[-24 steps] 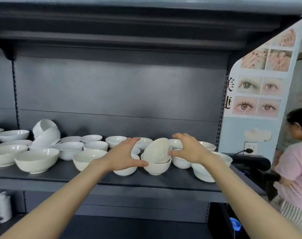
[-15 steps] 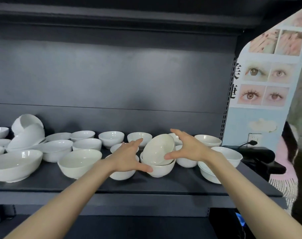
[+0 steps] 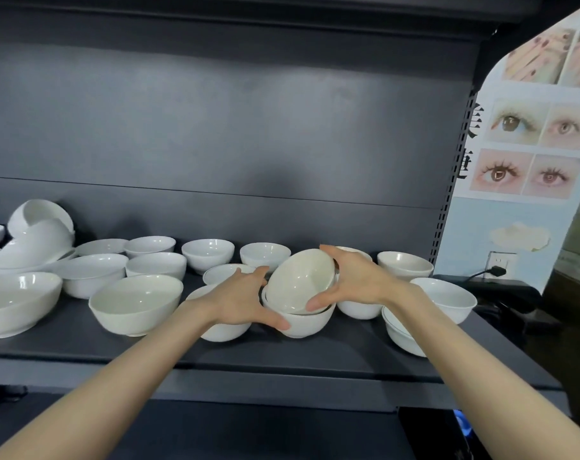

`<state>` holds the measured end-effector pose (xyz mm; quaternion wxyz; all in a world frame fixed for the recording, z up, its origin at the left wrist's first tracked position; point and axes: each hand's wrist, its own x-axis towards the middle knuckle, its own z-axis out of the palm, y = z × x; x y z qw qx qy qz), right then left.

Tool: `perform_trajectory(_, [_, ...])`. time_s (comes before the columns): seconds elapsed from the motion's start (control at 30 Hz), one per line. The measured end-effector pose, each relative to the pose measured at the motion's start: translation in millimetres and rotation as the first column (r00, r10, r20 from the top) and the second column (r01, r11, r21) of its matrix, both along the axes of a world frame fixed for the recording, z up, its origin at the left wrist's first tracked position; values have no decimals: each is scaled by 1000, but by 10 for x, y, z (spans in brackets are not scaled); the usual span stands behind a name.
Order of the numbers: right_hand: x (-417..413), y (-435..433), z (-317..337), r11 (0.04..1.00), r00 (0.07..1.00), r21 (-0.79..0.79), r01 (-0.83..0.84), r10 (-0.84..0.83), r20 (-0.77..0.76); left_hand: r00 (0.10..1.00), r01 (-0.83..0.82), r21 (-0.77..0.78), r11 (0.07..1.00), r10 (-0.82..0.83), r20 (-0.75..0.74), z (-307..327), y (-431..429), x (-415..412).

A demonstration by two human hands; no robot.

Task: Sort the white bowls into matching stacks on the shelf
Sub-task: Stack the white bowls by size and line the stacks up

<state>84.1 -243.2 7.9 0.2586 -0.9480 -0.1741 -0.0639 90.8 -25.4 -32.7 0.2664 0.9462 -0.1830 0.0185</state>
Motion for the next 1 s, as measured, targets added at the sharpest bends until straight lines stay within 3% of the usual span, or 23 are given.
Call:
perform_trajectory(0.1, [8,-11,-87,996,999,83,21,-25,40,1000,11,-37,999,-11,-7,-48,38,38])
perform_trajectory(0.23, [-70,-11,-210,971,996,222,87,-83,-25,1000,20,-41,999,-19,9,-116,68,106])
perform_trajectory(0.53, [-175,74,-448,918,972,321,234,-228,-55,997,81,-45,996,-81,-7,-130,88,179])
perform_trajectory(0.77, [-238,103,-487,935,959,215,281,-262,-113,984,139,-83,987,-147,-103,-70,86,179])
perform_trajectory(0.9, [-201,73,-521,961,970,135,243,-242,-21,958,228,-168,959,-252,-140,-26,92,125])
perform_trajectory(1.0, [-166,62,-531,953,977,215,211,-202,-62,942,273,-217,937,-306,-136,-28,109,132])
